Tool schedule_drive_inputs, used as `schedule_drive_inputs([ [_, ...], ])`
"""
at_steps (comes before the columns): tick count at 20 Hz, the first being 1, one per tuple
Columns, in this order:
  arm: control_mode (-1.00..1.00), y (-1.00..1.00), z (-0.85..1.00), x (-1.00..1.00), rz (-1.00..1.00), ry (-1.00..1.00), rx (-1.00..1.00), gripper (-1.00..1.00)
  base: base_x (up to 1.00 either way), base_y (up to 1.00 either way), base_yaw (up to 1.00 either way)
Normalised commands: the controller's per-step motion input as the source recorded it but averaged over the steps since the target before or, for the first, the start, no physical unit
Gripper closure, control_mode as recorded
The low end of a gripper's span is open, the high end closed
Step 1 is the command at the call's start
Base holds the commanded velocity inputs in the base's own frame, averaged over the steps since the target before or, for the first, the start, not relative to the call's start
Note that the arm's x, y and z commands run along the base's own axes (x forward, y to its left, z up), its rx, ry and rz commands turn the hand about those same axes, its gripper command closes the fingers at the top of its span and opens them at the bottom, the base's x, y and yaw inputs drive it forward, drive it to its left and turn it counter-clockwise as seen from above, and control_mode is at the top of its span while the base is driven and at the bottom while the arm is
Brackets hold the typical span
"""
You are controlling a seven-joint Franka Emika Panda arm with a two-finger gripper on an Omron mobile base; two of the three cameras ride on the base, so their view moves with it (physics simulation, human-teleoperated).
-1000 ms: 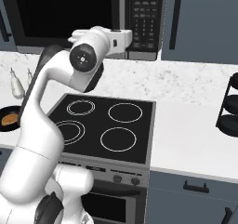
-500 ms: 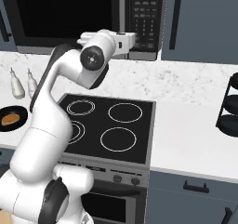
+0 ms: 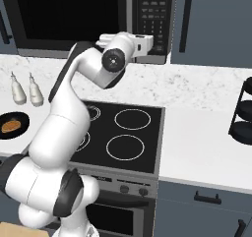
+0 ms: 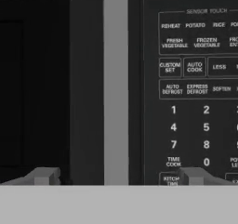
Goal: Open the microwave, place the bowl with waffle inside the microwave, then close the microwave door and turn it on.
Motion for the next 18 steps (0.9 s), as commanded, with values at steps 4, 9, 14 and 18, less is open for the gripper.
schedule_drive_inputs([
  [4,-1.00,0.00,-0.05,0.41,0.00,0.00,0.00,-1.00,0.00,0.00,0.00],
  [9,-1.00,0.00,-0.01,0.30,0.00,0.00,0.00,-1.00,0.00,0.00,0.00],
  [14,-1.00,0.00,0.00,0.18,0.00,0.00,0.00,-1.00,0.00,0.00,0.00],
  [18,-1.00,0.00,0.00,0.02,0.00,0.00,0.00,-1.00,0.00,0.00,0.00],
])
